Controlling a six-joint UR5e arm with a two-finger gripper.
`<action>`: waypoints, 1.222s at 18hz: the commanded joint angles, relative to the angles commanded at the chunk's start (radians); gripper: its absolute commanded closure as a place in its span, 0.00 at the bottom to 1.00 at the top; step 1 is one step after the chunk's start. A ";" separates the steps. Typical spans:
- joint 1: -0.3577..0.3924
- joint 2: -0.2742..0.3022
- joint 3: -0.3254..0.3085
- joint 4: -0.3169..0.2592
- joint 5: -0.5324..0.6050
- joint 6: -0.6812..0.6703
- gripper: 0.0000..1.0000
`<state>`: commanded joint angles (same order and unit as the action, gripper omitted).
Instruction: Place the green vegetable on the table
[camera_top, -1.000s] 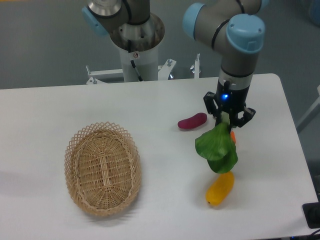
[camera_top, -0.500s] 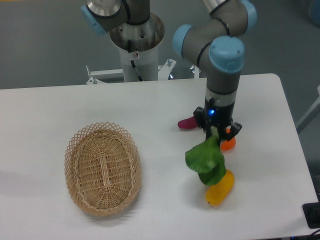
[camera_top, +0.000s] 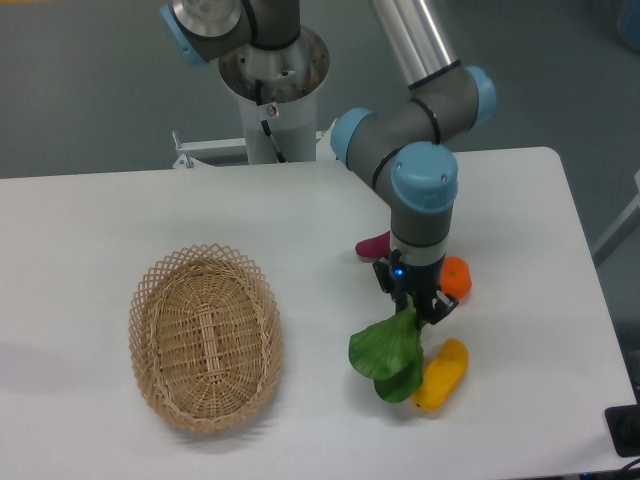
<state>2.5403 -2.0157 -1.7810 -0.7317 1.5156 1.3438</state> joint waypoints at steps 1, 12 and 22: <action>0.000 0.000 0.000 0.000 0.000 -0.003 0.55; 0.003 0.041 0.038 0.000 0.000 -0.005 0.00; 0.070 0.136 0.216 -0.231 -0.008 0.011 0.00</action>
<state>2.6107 -1.8792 -1.5648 -0.9629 1.5079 1.3545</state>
